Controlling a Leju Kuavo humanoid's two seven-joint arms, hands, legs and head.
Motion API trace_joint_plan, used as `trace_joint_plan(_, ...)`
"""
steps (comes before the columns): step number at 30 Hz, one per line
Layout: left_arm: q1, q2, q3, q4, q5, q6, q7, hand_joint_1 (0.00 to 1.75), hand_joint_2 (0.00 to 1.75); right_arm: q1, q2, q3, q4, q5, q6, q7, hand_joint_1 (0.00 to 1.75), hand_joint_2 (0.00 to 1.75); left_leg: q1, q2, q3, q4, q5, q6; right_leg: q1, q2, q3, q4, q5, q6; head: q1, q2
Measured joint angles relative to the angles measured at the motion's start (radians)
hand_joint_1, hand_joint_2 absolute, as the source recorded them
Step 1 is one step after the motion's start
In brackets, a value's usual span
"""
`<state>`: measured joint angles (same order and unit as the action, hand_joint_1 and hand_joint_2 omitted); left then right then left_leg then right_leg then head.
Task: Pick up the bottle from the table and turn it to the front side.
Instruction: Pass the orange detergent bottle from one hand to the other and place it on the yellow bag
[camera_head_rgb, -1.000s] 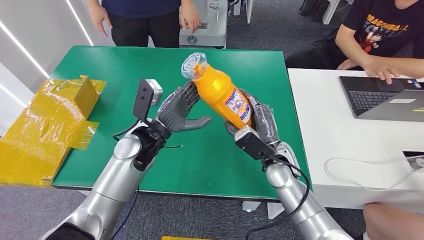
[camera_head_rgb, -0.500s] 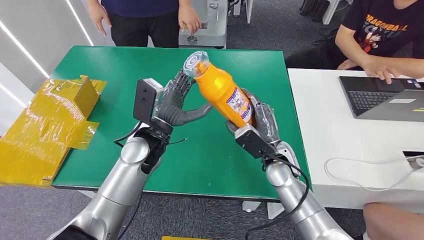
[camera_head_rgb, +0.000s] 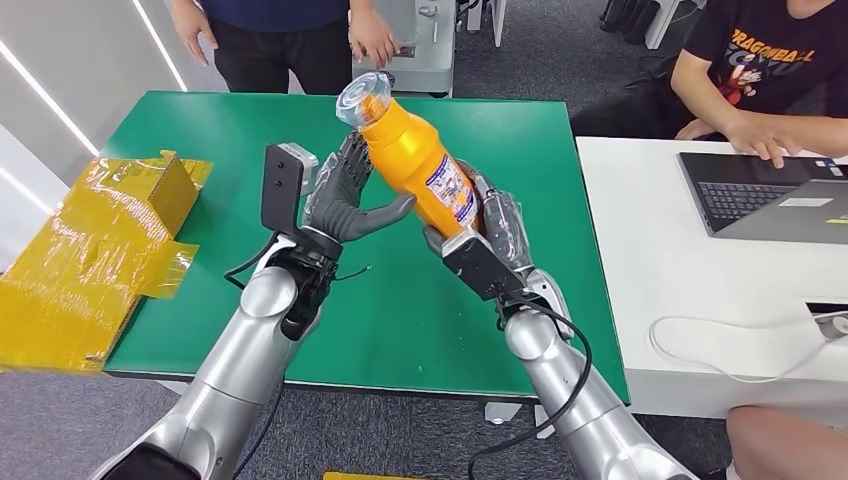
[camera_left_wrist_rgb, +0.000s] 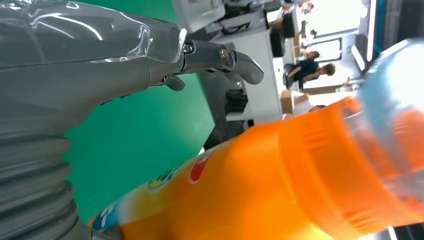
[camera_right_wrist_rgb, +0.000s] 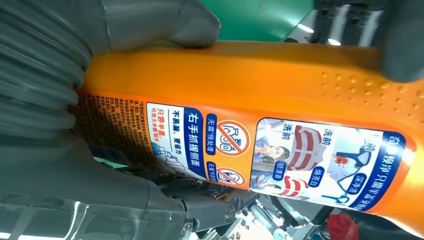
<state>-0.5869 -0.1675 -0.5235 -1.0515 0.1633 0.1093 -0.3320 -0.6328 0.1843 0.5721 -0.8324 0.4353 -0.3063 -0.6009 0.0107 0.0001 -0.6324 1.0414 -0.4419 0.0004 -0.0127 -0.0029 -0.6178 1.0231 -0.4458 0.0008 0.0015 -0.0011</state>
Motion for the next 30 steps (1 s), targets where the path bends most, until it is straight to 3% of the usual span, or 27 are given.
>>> trace_joint_plan(14,-0.01,-0.012,0.0,0.033,0.045,-0.078,0.028,0.0,1.75,-0.032,0.014,0.009,0.072,-0.029,-0.017,-0.029,1.75,1.75,0.0,0.0,0.0,0.0,0.0,0.0,0.0,0.0,0.0,0.0,0.0,0.0,0.0,0.0)
trace_joint_plan(30,-0.037,-0.059,0.0,0.042,0.081,-0.037,0.031,0.0,1.75,-0.035,0.046,0.012,0.139,-0.046,-0.015,-0.048,1.75,1.75,0.0,0.0,0.0,0.0,0.0,0.0,0.0,0.0,0.0,0.0,0.0,0.0,0.0,0.0)
